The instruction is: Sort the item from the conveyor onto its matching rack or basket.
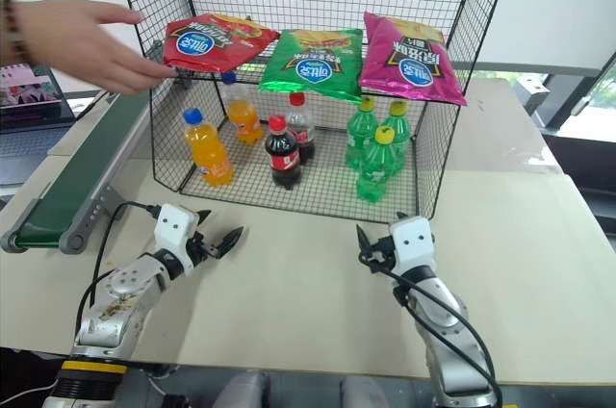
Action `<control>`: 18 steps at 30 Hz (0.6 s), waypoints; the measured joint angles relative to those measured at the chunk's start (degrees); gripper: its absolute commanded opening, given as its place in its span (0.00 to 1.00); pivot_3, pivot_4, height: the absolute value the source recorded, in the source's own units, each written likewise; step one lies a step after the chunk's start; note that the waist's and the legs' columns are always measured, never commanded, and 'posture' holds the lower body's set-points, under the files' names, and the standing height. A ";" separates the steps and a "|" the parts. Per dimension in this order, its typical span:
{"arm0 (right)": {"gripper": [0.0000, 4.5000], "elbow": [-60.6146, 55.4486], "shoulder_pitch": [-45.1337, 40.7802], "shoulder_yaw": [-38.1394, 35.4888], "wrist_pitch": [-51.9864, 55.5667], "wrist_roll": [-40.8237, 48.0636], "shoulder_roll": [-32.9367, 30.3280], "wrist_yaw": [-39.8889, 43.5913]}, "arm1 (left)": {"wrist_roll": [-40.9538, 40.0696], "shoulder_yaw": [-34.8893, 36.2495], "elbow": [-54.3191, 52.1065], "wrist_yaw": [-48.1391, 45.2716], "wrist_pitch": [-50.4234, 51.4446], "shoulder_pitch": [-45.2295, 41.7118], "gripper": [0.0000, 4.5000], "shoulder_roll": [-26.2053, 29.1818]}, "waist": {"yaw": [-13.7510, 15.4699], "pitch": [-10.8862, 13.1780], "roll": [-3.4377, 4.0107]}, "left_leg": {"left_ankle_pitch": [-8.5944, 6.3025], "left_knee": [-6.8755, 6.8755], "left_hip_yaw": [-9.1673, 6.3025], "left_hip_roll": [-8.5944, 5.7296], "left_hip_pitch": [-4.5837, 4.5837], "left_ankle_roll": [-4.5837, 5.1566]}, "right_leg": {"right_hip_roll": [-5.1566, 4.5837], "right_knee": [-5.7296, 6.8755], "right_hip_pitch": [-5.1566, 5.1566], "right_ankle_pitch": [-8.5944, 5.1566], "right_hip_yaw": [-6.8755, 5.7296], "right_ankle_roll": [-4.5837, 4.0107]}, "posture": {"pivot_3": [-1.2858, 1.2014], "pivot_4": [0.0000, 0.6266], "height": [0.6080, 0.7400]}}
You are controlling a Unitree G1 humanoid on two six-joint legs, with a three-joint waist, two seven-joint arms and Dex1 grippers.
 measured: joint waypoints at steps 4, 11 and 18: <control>1.00 0.00 -0.19 0.00 0.00 -0.02 0.00 0.00 | -0.01 0.09 0.00 0.02 0.00 0.00 1.00 -0.04 | -0.01 0.00 0.00 | 0.00 0.00 0.00 0.00 0.00 0.00 | 0.00 0.01 0.00 0.00 0.00 0.00 | 0.52 0.24 1.00; 1.00 0.00 -0.30 0.11 0.00 -0.05 0.03 -0.02 | 0.00 0.24 0.00 0.00 0.00 0.01 1.00 -0.05 | 0.00 0.00 0.00 | 0.00 0.00 0.00 0.00 0.00 0.00 | 0.00 0.01 0.00 0.00 0.00 0.00 | 0.52 0.24 1.00; 1.00 0.00 -0.28 0.30 0.00 -0.06 0.57 -0.06 | 0.00 0.98 -0.20 -0.07 0.01 0.04 1.00 0.08 | 0.00 0.00 0.00 | 0.00 0.00 0.00 0.00 0.00 0.00 | 0.00 0.01 0.00 0.00 0.00 0.00 | 0.52 0.24 1.00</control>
